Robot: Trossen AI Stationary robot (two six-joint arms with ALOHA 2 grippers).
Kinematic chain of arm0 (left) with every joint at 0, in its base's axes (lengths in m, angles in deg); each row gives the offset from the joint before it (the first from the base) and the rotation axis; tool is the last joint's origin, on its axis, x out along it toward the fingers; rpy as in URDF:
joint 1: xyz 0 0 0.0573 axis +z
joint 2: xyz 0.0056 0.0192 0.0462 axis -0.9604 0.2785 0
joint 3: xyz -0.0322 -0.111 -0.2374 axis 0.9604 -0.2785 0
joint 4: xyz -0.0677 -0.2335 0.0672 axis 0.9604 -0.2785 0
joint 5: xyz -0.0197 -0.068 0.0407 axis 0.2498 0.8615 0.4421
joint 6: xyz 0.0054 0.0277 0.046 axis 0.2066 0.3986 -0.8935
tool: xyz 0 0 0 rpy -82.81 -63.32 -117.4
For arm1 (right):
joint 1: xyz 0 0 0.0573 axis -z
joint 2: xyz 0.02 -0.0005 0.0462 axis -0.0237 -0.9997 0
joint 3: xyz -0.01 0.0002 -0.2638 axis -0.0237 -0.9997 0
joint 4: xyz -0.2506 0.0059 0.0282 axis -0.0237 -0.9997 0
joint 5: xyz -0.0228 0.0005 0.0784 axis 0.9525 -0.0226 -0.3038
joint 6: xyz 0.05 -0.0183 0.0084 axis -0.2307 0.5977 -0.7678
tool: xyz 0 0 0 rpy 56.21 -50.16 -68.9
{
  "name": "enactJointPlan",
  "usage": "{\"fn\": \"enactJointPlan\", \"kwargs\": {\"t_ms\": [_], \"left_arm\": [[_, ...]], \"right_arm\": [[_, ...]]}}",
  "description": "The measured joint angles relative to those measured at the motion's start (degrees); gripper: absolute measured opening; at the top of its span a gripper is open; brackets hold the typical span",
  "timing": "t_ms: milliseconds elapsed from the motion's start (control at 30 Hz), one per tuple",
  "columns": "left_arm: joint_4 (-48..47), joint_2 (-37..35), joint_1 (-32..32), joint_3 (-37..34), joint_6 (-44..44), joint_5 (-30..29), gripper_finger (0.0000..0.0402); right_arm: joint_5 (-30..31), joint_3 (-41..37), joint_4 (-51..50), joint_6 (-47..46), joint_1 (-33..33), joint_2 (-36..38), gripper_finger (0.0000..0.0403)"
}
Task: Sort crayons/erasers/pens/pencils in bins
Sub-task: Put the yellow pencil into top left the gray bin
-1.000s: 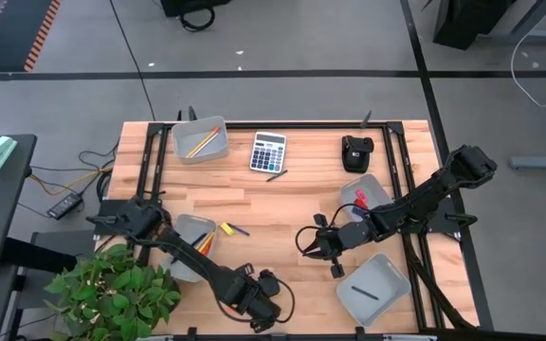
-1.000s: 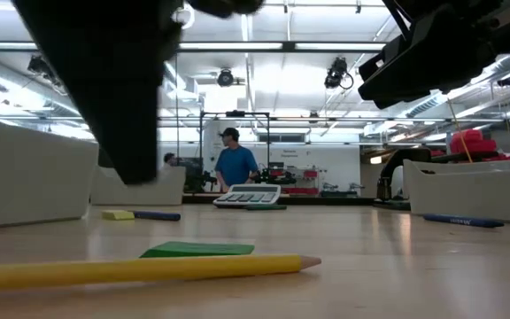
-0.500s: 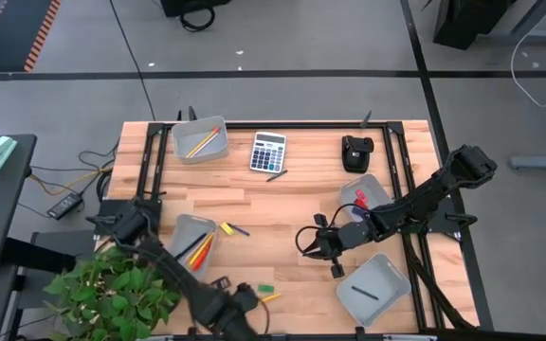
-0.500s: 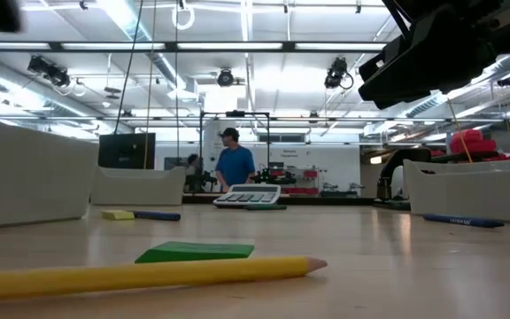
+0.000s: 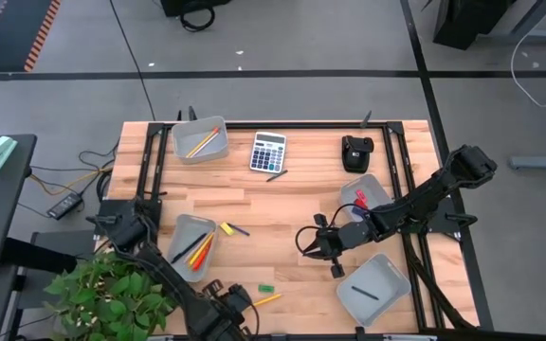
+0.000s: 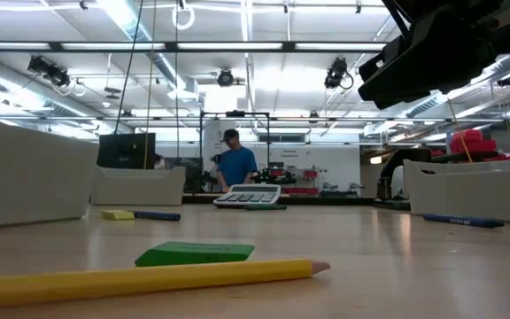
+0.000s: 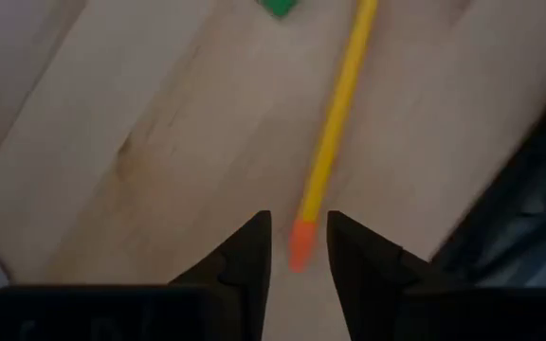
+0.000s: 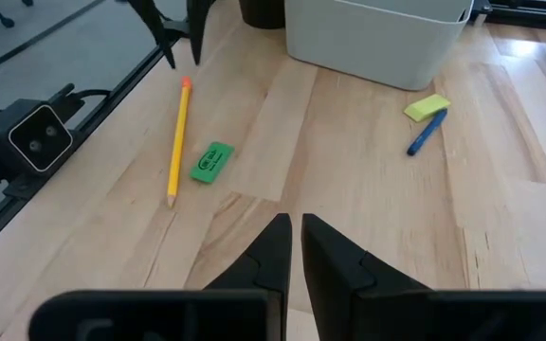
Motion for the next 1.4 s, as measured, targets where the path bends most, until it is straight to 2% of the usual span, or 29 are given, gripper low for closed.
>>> {"fn": "enactJointPlan", "kwargs": {"t_ms": [433,833,1400], "left_arm": [[-0.3,1.6,0.0,0.0,-1.4,5.0,0.0117],[3.7,2.4,0.3,0.0,-6.2,4.0,0.0135],[3.5,2.6,0.3,0.0,-6.0,3.3,0.0133]], "right_arm": [[0.0,0.0,0.1,0.0,0.0,0.0,0.0038],[0.0,0.0,0.1,0.0,0.0,0.0,0.0038],[0.0,0.0,0.1,0.0,0.0,0.0,0.0038]]}}
